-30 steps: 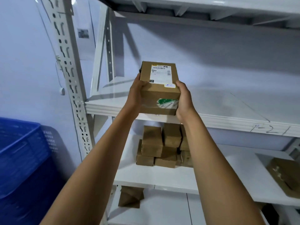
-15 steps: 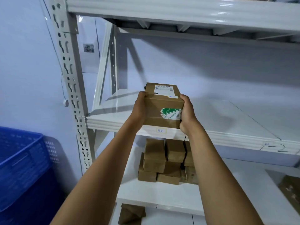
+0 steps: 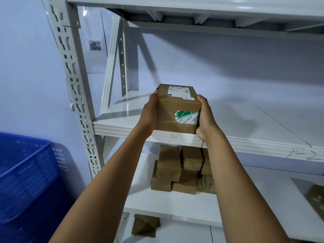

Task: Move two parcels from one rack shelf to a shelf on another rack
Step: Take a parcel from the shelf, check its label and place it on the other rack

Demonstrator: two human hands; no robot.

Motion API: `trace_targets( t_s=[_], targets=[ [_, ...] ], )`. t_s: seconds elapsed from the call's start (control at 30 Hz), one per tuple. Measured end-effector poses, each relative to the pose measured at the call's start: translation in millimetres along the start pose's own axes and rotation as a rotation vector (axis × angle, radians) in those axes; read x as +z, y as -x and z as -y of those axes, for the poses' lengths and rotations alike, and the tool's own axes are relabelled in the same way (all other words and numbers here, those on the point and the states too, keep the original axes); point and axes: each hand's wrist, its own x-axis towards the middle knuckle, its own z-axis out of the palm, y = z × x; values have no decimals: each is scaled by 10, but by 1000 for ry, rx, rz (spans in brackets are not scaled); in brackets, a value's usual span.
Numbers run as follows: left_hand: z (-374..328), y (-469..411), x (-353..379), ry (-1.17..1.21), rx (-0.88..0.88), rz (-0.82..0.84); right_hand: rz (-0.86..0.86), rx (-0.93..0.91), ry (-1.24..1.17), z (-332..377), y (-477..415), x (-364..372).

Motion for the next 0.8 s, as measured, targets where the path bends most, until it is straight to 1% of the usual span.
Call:
trace_targets(
  t_s=[0.1,0.23,0.4,0.53,0.6,0.7,0.8],
  targets=[
    [-13,22,-13,-13,13,-2,-4,-9,-8,0,24,0],
    [-40,56,11,1,14,-25,-51,-34,-27,-21,56,9],
    [-30,151,32,43,32,-67,-151,-46,-97,-48,131,0],
    [37,170,10,116,66,-102,-241,-76,-79,-110,136,27],
    [76,102,-11,179,80,-121,-251,-50,-165,-97,128,26],
    [90,87,-2,193,113,-122,-279,-48,-368,-83,54,-19],
    [176,170,15,173,150,-185,-299,-73,-449,-152,103,-88]
  ],
)
